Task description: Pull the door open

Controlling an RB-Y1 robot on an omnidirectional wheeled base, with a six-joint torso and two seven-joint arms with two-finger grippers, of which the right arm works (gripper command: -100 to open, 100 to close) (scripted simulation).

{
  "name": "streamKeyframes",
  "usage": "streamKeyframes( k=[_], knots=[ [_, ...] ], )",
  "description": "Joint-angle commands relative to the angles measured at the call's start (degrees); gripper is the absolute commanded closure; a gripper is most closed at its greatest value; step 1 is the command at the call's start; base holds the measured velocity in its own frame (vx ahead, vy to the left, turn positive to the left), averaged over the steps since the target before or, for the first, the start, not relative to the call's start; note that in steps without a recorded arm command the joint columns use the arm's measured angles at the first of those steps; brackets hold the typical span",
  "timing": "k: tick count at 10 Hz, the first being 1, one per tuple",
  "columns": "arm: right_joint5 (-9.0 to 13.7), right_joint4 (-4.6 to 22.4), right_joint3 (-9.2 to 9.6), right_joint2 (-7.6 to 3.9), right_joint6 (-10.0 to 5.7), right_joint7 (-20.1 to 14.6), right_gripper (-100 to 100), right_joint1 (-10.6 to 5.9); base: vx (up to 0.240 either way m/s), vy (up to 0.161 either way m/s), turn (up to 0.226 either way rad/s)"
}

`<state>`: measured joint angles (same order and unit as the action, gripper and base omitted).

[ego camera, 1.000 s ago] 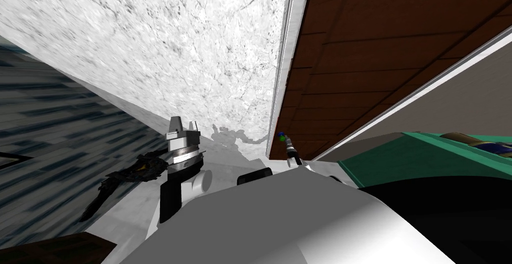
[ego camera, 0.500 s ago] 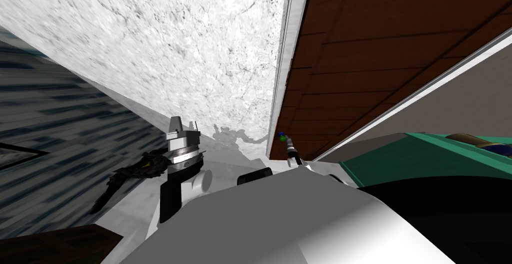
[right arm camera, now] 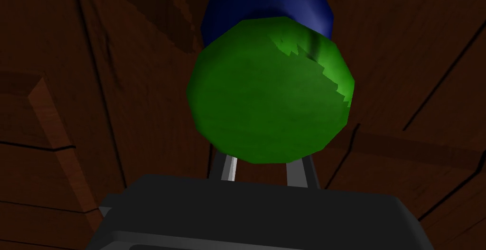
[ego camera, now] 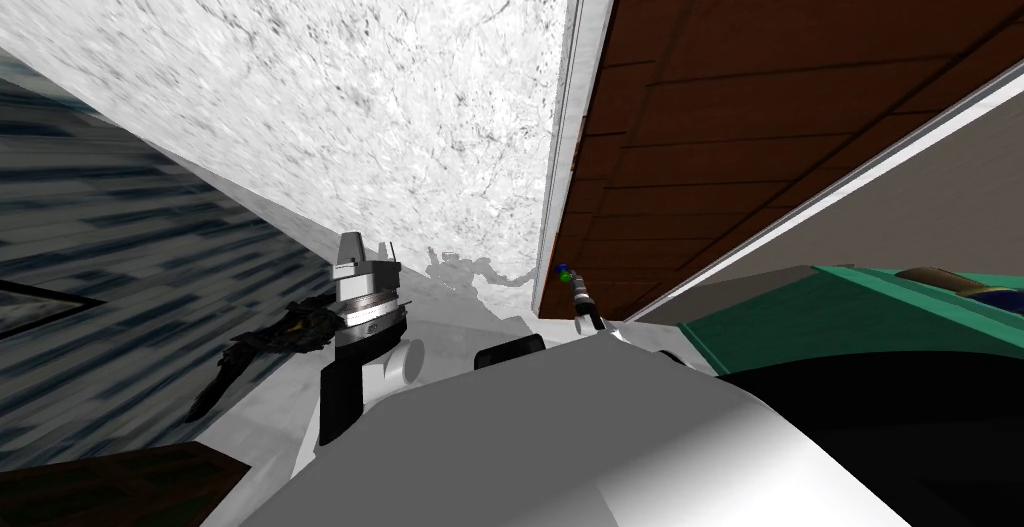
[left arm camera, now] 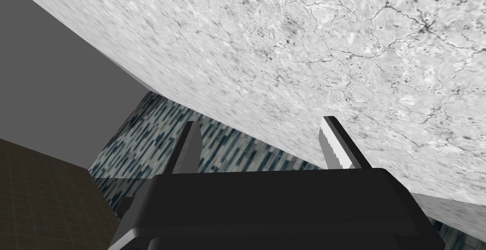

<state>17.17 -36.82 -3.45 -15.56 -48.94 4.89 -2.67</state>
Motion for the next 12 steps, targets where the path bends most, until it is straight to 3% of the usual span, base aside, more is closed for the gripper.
streamKeyframes(
  k=[1,5,6,8,9,12],
  knots=[
    [0.07,-0.87,1.45,1.30,0.57,-2.86,100,-0.19,-0.035,-0.008,0.059],
    [0.07,-0.87,1.45,1.30,0.57,-2.96,100,-0.19,-0.015,0.000,0.005],
    [0.59,-0.84,1.60,1.21,0.57,-5.35,100,-0.19,-0.021,-0.009,0.057],
    [0.59,-0.84,1.60,1.21,0.57,-5.35,100,-0.19,-0.020,-0.015,0.012],
    [1.12,-0.81,1.75,1.12,0.56,-7.74,100,-0.19,-0.020,-0.011,0.061],
    [1.64,-0.79,1.90,1.02,0.56,-10.13,100,-0.19,-0.025,-0.005,0.046]
  ],
)
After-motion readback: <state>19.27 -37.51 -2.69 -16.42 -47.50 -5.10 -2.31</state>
